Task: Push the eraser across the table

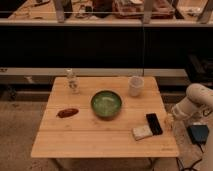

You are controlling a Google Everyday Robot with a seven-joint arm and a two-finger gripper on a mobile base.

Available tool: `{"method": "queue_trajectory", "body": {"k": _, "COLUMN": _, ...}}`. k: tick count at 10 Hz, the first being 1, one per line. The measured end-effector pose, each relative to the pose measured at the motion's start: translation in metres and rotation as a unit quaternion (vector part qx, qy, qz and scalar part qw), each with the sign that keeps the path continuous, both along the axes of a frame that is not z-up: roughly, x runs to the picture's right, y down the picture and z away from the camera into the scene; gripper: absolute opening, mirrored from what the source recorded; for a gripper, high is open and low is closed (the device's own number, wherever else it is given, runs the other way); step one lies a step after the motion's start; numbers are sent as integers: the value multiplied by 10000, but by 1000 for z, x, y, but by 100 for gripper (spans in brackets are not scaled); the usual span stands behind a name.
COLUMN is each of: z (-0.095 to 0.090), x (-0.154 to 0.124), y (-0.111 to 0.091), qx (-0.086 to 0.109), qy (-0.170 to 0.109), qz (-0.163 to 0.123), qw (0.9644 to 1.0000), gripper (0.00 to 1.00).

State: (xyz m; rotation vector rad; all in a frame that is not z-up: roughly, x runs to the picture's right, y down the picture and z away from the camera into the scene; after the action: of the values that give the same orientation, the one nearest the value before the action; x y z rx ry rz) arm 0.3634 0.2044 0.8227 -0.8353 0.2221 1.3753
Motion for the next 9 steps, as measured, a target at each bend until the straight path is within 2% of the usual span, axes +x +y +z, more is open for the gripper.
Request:
{"method": "queue_trajectory", "body": {"k": 5, "z": 13, "x": -12, "y": 13, "qx": 61, "qy": -71, "qz": 79, "qw": 9999, "gripper": 0}}
{"method": "queue_trajectory", "body": {"k": 9, "z": 26, "x": -30, "y": 15, "qx": 82, "qy": -197, "qz": 157, "qw": 9997, "gripper": 0}}
